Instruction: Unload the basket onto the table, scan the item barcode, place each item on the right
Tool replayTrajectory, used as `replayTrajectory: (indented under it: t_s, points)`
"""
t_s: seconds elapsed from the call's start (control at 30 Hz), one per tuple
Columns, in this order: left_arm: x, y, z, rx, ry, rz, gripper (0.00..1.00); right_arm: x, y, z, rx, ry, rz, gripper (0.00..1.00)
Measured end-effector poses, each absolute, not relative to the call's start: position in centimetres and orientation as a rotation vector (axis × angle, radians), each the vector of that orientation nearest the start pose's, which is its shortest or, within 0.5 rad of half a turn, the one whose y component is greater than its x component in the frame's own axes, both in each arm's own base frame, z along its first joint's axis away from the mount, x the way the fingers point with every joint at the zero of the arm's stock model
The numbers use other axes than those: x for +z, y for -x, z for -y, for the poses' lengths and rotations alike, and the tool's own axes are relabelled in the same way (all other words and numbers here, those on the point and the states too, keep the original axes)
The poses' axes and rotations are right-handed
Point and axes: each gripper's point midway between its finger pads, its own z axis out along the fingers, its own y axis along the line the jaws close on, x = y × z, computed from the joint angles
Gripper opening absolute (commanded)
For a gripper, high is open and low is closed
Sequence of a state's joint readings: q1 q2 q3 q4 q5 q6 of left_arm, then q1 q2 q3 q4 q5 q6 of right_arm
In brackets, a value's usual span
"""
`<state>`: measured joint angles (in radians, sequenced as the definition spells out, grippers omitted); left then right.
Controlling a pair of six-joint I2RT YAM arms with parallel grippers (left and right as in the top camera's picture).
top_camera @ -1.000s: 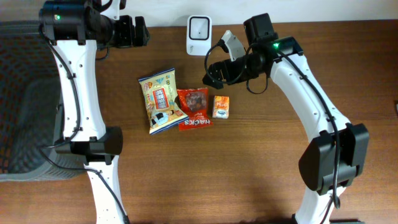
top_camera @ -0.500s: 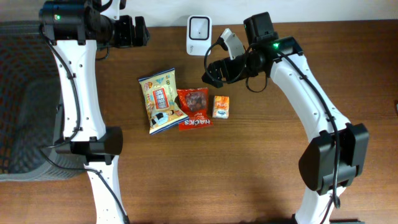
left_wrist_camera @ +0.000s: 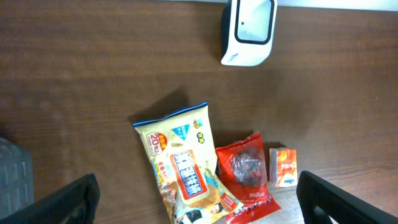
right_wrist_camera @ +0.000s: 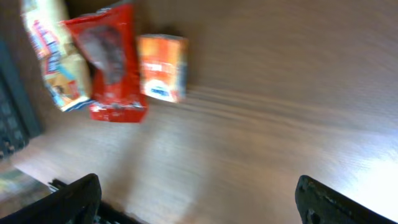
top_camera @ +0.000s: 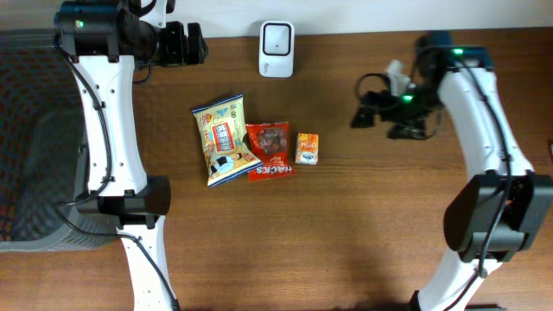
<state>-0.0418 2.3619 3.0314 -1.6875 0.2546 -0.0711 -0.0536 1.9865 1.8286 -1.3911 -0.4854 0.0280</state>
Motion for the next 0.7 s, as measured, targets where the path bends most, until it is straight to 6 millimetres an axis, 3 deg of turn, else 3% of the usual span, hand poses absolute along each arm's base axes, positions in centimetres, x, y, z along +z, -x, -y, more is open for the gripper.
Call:
replayTrajectory:
  t_s: [0.07, 0.1, 0.17, 0.23, 0.27, 0.37, 0.47, 0.5, 0.57, 0.7]
  points:
    - [29.4, -48.7, 6.4, -0.372, -0.056, -2.581, 0.99, 13.5, -37.4, -4.6, 0.718, -0.185, -3.083, 0.99]
    - [29.4, -48.7, 6.4, -0.371, -0.056, -2.581, 0.99, 12.7, -36.7, -4.6, 0.713, -0.194, -3.116, 0.88]
    - [29.4, -48.7, 6.4, -0.371, -0.056, -2.581, 0.99, 11.4, -35.8, -4.8, 0.713, -0.202, -3.154, 0.88]
    - [29.4, -48.7, 6.4, -0.371, -0.056, -2.582, 0.99, 11.0, -36.5, -5.7, 0.722, -0.152, -3.124, 0.87]
    - [29.4, -48.6, 6.4, -0.372, -0.056, -2.582, 0.99, 11.0, -37.1, -6.5, 0.734, -0.113, -3.094, 0.79]
    - [29.3, -48.6, 6.4, -0.372, -0.056, -2.583, 0.99, 10.6, -39.2, -10.0, 0.754, -0.02, -3.0, 0.79]
    - [29.4, -48.7, 6.4, -0.371, -0.056, -2.581, 0.99, 9.4, -41.4, -12.8, 0.78, -0.059, -2.896, 0.7]
    - [29.4, -48.7, 6.4, -0.371, -0.057, -2.58, 0.99, 8.1, -41.9, -13.9, 0.796, -0.108, -2.87, 0.68]
    - [29.4, -48.7, 6.4, -0.371, -0.056, -2.581, 0.99, 6.6, -42.0, -15.3, 0.815, -0.124, -2.84, 0.55]
    - [29.4, -48.7, 6.4, -0.371, -0.056, -2.582, 0.99, 3.5, -41.2, -17.5, 0.808, -0.149, -2.882, 0.43]
